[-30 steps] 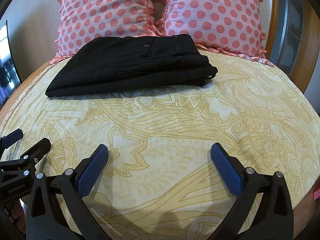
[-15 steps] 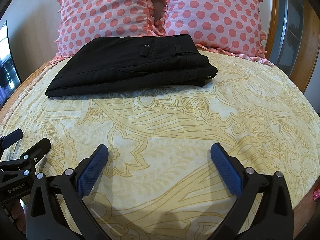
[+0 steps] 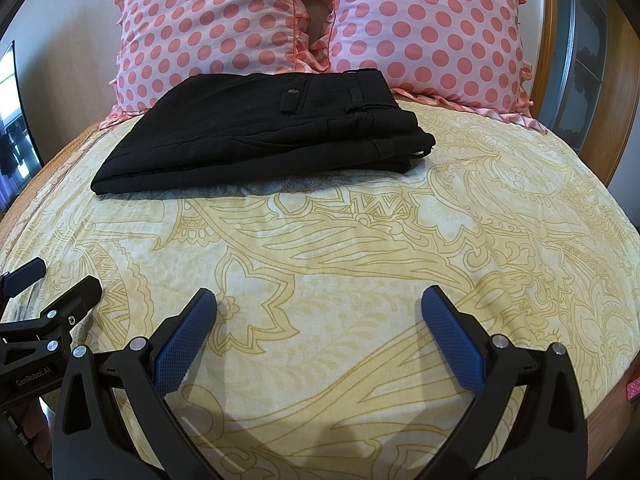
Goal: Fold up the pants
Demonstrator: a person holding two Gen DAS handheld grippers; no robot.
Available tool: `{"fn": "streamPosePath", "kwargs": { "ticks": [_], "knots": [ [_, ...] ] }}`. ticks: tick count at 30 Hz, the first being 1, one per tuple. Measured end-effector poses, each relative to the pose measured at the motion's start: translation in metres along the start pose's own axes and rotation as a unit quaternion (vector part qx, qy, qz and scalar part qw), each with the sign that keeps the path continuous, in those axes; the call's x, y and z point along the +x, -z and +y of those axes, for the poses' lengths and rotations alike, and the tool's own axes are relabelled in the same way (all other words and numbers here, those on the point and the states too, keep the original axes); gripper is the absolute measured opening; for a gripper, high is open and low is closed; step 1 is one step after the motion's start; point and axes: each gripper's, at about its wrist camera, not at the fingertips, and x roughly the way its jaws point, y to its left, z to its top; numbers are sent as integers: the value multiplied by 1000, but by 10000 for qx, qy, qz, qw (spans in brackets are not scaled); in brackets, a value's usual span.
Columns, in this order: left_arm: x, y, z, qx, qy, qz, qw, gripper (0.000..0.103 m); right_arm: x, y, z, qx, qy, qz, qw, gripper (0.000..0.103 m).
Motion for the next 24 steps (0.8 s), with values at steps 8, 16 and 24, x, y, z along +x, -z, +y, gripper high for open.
{"fn": "streamPosePath", "kwargs": {
  "ticks": [8, 16, 24],
  "knots": [
    [0, 0, 0, 4, 1, 2, 10000, 101, 0, 0, 0, -1, -1, 0, 10000, 102],
    [0, 0, 1, 8, 5, 4, 10000, 101, 0, 0, 0, -1, -1, 0, 10000, 102],
    [0, 0, 1, 2, 4, -15, 10000, 101, 0, 0, 0, 2, 3, -7, 10000, 102]
  ]
}}
